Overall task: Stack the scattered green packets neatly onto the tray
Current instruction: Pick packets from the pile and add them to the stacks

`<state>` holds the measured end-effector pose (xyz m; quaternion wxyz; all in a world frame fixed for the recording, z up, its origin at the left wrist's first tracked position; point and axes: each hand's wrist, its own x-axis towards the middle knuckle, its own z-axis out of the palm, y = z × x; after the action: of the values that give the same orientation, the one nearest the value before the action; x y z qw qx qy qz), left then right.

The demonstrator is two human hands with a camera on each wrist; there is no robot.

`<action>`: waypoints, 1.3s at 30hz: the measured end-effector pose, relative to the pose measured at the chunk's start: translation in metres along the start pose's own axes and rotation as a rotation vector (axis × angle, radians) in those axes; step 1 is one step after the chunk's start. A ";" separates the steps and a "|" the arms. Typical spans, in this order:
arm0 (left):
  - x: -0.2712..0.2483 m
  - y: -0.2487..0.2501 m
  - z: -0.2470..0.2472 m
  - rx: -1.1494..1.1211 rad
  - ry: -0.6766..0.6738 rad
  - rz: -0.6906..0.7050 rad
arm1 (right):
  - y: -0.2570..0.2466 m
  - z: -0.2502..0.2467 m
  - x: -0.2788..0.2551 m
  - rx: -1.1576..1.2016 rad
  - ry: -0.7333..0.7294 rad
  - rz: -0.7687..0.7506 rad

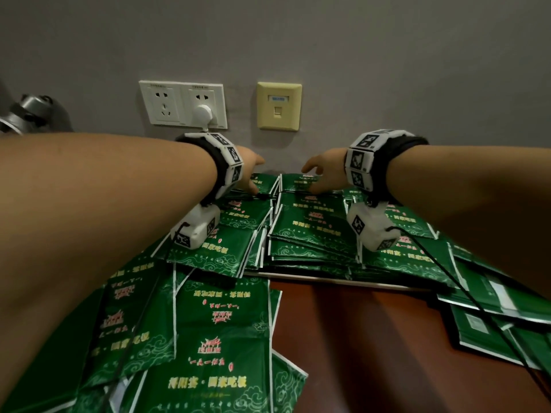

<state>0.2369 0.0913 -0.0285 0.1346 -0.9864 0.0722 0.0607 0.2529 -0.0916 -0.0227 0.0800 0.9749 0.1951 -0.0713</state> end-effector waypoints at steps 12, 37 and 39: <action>-0.117 -0.021 -0.018 -0.176 -0.074 -0.074 | -0.046 -0.013 -0.114 0.103 0.096 -0.121; -0.139 0.002 0.048 -0.128 -0.057 -0.096 | -0.058 0.018 -0.193 0.128 0.033 -0.107; -0.146 0.010 0.039 -0.086 -0.035 -0.106 | -0.049 0.018 -0.201 0.118 0.047 -0.079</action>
<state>0.0882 0.1110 -0.0483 0.0966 -0.9925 0.0150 0.0737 0.0483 -0.1246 -0.0121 0.0149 0.9709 0.2307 -0.0628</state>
